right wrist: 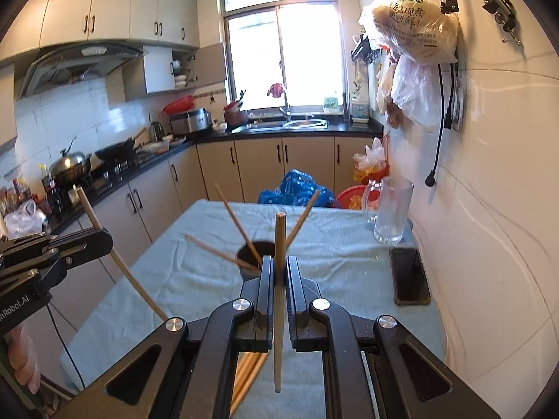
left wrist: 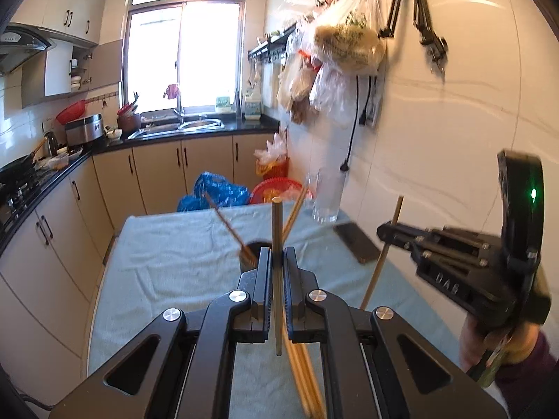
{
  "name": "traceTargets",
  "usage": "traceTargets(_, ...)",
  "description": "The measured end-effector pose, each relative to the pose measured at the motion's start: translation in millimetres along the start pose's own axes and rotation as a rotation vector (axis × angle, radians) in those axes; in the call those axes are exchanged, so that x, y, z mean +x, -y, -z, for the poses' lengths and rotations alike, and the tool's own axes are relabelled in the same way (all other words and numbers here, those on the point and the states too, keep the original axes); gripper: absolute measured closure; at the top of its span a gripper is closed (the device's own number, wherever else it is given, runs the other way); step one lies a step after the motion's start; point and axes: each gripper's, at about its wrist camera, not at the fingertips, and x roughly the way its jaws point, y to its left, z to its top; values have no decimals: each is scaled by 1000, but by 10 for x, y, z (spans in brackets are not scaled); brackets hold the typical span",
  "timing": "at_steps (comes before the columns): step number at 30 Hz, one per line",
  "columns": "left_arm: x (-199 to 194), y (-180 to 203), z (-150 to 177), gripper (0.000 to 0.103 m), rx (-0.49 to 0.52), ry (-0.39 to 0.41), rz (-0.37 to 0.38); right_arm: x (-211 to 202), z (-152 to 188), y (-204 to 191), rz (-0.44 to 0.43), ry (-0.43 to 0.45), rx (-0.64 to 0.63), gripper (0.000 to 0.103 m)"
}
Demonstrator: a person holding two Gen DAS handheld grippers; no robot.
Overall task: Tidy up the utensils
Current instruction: 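Lower both held chopsticks into the grey cup and open both tools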
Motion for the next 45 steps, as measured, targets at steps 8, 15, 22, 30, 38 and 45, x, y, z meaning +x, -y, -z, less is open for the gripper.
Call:
traceTargets(8, 327, -4, -620, 97, -18, 88, -34, 248, -514, 138, -32, 81, 106, 96)
traceTargets(15, 813, -178, -910, 97, -61, 100, -67, 566, -844, 264, -73, 148, 204, 96)
traceTargets(22, 1446, -491, -875, 97, -132, 12, -70, 968, -863, 295, -54, 162, 221, 96)
traceTargets(30, 1632, -584, -675, 97, -151, -41, -61, 1501, -576, 382, -42, 17, 228, 96)
traceTargets(38, 1329, -531, -699, 65, -108, 27, -88, 1566, -505, 476, -53, -12, 256, 66)
traceTargets(45, 841, -645, -586, 55, -128, 69, -82, 1238, -439, 400, -60, 7, 226, 57)
